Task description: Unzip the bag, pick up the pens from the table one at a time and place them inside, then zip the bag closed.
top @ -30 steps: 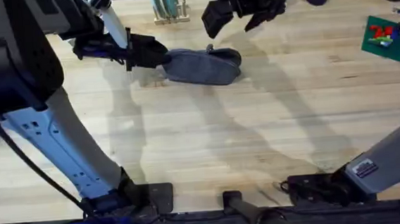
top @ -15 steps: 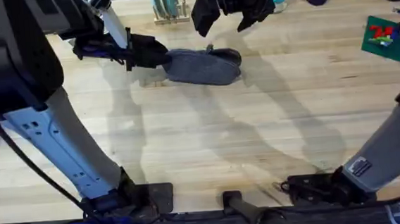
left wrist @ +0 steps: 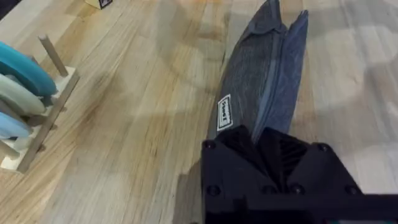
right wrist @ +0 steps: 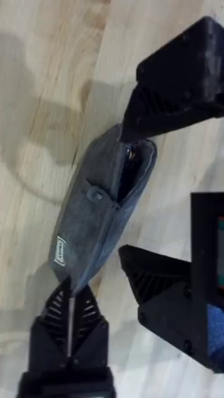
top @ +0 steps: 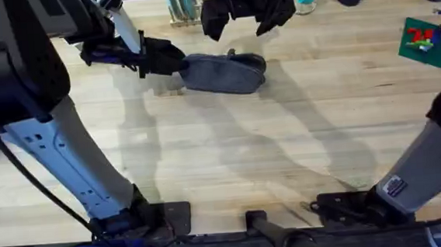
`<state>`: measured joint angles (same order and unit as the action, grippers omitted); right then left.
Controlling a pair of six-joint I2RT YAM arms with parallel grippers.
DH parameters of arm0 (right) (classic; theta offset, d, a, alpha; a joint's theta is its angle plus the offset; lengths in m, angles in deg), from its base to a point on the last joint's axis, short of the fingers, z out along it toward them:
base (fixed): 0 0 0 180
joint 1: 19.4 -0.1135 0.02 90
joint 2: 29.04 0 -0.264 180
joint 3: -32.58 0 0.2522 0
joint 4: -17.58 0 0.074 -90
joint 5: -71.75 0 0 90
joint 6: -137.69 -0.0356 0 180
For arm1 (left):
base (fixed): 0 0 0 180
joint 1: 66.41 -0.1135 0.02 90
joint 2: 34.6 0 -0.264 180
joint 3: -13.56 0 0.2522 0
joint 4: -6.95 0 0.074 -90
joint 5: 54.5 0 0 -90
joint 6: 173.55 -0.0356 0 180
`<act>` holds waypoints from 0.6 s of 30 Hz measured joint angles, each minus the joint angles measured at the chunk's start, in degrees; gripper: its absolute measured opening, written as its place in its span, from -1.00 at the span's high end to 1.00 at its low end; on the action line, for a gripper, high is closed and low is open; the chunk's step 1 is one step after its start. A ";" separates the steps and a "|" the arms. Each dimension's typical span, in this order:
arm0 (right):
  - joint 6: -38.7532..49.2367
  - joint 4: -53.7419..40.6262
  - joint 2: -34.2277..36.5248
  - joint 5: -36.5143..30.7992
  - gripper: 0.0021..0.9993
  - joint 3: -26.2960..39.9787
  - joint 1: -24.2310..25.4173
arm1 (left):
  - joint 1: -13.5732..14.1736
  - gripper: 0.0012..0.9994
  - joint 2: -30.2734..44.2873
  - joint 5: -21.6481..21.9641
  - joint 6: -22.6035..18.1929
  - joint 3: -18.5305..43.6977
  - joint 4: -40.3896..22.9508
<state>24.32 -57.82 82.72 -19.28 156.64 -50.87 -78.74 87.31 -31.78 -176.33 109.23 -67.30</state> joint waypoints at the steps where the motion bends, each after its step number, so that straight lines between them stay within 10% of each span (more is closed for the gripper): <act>1: -0.90 0.12 0.00 -0.57 -0.99 0.02 -0.20 | 0.00 0.92 -0.01 0.00 0.00 0.00 0.00; 18: -7.37 4.49 0.00 -2.58 -0.99 0.10 -0.63 | 0.00 0.92 -0.01 0.00 1.07 0.00 0.02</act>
<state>16.95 -53.33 82.72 -21.86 156.75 -51.50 -78.74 87.30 -31.78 -175.25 109.23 -67.28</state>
